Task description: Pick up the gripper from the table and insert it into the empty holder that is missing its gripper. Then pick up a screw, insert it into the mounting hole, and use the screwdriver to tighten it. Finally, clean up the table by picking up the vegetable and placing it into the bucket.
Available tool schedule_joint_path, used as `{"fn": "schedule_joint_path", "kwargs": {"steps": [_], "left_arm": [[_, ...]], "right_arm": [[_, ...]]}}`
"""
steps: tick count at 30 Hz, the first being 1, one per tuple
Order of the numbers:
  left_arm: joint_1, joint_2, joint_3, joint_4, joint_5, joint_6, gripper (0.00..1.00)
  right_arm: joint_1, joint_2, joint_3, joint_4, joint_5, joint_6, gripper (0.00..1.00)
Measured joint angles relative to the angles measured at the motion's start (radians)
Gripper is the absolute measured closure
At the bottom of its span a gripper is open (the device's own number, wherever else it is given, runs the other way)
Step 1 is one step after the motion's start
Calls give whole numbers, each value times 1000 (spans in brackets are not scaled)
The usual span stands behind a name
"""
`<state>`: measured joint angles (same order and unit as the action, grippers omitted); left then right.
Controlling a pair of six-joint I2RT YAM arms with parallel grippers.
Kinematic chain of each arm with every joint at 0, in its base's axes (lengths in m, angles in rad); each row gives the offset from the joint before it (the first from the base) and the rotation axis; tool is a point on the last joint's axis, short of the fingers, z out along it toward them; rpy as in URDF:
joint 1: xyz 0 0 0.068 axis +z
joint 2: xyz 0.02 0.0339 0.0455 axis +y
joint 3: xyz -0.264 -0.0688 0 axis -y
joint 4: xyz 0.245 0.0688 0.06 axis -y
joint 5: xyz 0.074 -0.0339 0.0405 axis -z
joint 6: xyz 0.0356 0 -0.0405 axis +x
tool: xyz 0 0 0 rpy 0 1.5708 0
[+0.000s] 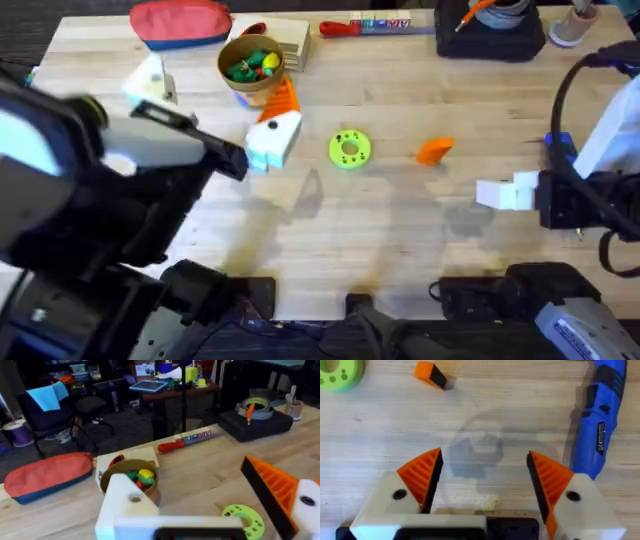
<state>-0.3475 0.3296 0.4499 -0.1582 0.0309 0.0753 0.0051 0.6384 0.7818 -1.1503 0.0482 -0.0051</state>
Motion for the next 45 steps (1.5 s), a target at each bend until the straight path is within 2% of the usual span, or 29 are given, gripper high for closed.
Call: {"fn": "schedule_joint_path", "kwargs": {"steps": [3,8,14,19,22,26,45], "left_arm": [[56,-91,-99,27,50,-5,12],[138,-232,-195,29,125,-25,12],[189,-329,-296,83,208,-37,13],[191,-329,-402,185,274,-57,13],[191,-328,-444,102,313,-62,13],[191,-324,-443,103,341,-65,13],[191,-324,-443,103,351,-66,12]], "right_arm": [[0,0,0,0,0,0,10],[0,0,0,0,0,0,10],[0,0,0,0,0,0,10],[0,0,0,0,0,0,10],[0,0,0,0,0,0,10],[0,0,0,0,0,0,10],[0,0,0,0,0,0,10]]}}
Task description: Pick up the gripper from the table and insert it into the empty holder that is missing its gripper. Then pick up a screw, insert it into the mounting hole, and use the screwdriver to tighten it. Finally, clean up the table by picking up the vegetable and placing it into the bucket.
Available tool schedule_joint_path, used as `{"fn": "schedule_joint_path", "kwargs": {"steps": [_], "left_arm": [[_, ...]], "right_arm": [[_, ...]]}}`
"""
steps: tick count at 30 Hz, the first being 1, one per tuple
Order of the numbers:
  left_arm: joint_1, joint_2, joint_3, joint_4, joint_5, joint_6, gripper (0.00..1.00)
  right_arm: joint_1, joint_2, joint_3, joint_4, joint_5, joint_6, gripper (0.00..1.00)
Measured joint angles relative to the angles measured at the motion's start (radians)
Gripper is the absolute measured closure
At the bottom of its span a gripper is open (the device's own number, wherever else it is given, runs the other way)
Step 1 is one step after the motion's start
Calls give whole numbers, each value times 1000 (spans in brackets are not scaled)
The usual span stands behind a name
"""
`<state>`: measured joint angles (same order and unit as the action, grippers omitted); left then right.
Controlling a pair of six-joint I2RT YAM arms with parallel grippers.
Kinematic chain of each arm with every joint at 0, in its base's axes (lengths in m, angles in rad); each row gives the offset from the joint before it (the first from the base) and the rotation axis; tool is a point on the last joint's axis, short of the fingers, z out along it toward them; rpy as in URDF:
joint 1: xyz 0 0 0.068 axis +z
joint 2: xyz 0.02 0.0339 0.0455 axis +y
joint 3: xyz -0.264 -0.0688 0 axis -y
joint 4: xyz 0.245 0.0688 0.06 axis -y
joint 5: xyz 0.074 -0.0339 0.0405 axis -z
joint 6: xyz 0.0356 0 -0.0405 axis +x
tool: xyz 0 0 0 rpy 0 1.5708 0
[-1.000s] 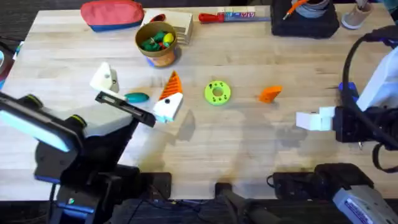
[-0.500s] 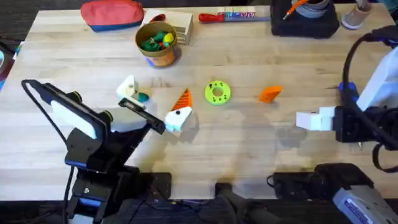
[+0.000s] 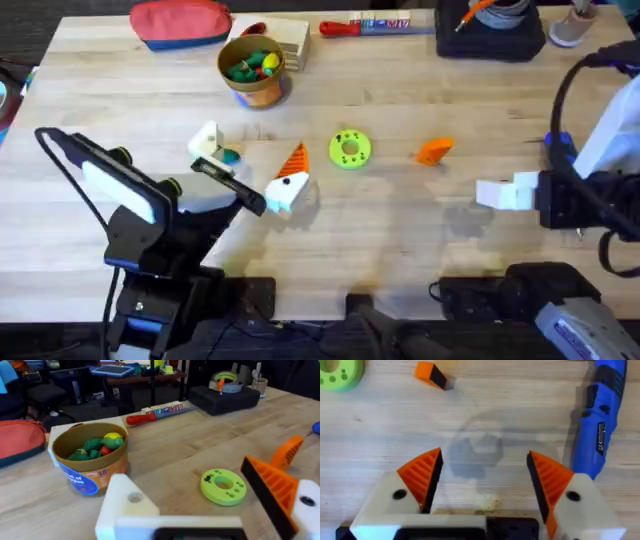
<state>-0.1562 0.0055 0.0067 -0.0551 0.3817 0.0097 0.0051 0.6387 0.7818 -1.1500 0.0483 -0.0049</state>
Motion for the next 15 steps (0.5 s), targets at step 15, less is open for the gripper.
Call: {"fn": "schedule_joint_path", "kwargs": {"steps": [15], "left_arm": [[0,0,0,3,187,-3,12]], "right_arm": [[0,0,0,367,-126,13,10]]}}
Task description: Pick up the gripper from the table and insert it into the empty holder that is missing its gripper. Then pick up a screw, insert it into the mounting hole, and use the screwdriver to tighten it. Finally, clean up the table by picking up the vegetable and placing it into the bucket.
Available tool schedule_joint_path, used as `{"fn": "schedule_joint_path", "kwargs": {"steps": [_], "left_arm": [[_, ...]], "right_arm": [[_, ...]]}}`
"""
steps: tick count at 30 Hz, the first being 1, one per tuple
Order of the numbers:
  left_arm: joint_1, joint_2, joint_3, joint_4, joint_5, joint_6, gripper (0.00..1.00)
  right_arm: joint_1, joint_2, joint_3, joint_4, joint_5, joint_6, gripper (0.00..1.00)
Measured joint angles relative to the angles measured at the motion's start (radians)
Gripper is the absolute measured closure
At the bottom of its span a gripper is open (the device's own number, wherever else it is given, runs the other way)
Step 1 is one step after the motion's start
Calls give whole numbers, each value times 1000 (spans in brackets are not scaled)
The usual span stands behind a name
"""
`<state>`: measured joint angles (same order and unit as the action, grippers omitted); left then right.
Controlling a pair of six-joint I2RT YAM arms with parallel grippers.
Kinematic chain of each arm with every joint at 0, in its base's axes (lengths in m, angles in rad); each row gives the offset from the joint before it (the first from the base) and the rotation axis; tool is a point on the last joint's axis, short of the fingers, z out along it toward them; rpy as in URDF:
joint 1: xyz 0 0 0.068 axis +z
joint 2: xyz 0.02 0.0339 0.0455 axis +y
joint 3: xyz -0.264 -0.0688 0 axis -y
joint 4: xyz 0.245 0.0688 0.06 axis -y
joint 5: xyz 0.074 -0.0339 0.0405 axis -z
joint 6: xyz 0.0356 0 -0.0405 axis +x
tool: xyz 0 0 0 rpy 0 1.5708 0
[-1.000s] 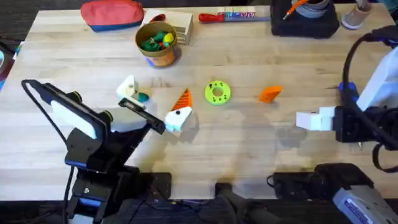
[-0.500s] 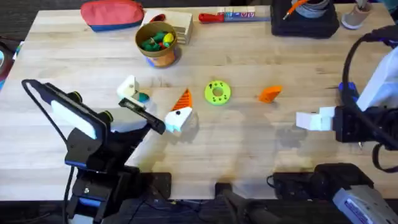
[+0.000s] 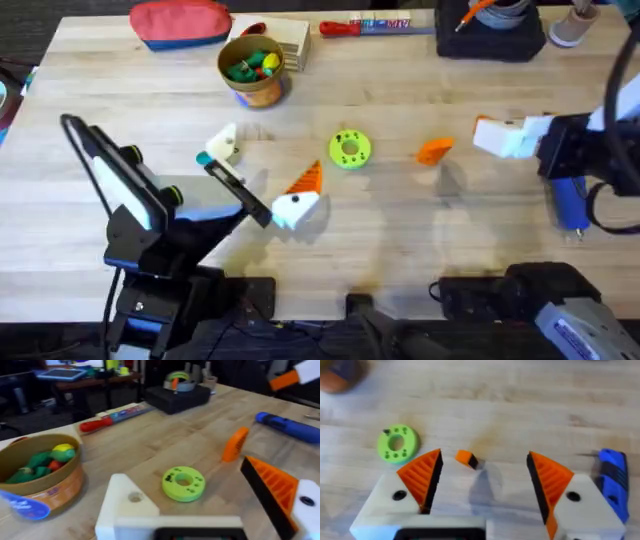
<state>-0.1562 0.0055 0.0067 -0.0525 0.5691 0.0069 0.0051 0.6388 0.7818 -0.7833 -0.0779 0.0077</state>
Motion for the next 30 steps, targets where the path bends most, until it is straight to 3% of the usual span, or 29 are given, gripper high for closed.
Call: {"fn": "schedule_joint_path", "kwargs": {"steps": [6,11,19,25,30], "left_arm": [[0,0,0,-10,268,0,12],[0,0,0,-13,386,0,12],[0,0,0,-13,437,-4,13],[0,0,0,-13,442,-13,13],[0,0,-1,-13,445,-44,13]], "right_arm": [[0,0,0,6,-72,11,10],[4,11,1,21,-88,-9,10],[112,224,89,-138,-73,-167,11],[177,414,184,-171,28,-284,10],[198,522,196,-169,115,-413,10]]}}
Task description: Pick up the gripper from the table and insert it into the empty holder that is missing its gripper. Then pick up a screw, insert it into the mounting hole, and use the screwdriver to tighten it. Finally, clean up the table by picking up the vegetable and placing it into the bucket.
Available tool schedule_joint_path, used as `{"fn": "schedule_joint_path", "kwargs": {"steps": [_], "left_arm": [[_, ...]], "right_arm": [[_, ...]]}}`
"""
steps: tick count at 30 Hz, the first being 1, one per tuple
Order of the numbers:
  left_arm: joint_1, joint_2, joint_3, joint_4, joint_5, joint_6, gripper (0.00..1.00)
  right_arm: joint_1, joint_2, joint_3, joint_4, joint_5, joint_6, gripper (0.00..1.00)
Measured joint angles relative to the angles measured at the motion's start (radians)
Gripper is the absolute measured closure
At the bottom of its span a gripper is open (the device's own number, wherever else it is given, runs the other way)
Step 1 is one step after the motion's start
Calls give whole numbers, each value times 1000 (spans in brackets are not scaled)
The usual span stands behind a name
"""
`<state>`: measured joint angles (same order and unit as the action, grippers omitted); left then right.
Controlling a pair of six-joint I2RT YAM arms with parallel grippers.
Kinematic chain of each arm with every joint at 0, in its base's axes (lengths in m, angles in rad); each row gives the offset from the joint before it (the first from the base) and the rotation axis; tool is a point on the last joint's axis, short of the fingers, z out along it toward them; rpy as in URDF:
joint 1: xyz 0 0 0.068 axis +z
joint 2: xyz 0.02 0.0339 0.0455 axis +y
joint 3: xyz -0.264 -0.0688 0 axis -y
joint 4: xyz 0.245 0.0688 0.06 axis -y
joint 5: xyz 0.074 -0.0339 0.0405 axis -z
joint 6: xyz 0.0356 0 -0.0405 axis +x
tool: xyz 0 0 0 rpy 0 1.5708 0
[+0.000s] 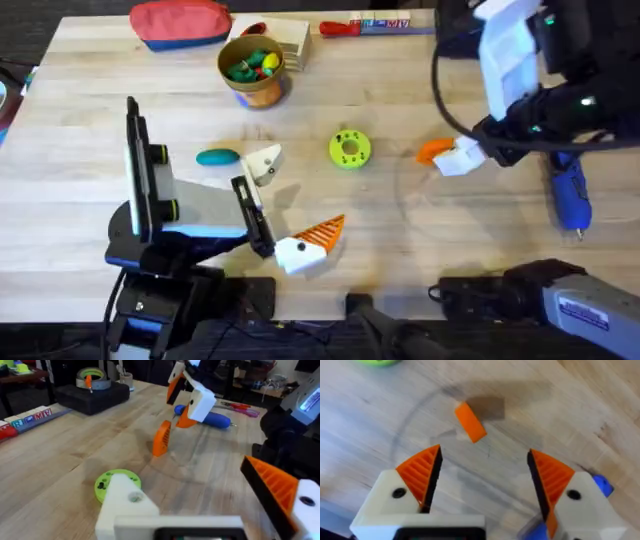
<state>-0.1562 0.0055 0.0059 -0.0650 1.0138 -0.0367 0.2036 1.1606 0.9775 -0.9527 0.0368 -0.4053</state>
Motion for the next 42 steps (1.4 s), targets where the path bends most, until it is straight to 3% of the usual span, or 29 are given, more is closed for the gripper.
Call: {"fn": "schedule_joint_path", "kwargs": {"steps": [6,28,31,42], "left_arm": [[0,0,0,0,5,-40,13],[0,0,0,-28,3,-54,13],[0,0,0,-28,3,-54,12],[0,0,0,-28,3,-54,12]], "right_arm": [[20,81,0,92,24,-84,14],[21,187,1,87,-11,-195,300],[21,187,1,88,-16,-200,410],[22,188,1,88,-61,-202,649]]}}
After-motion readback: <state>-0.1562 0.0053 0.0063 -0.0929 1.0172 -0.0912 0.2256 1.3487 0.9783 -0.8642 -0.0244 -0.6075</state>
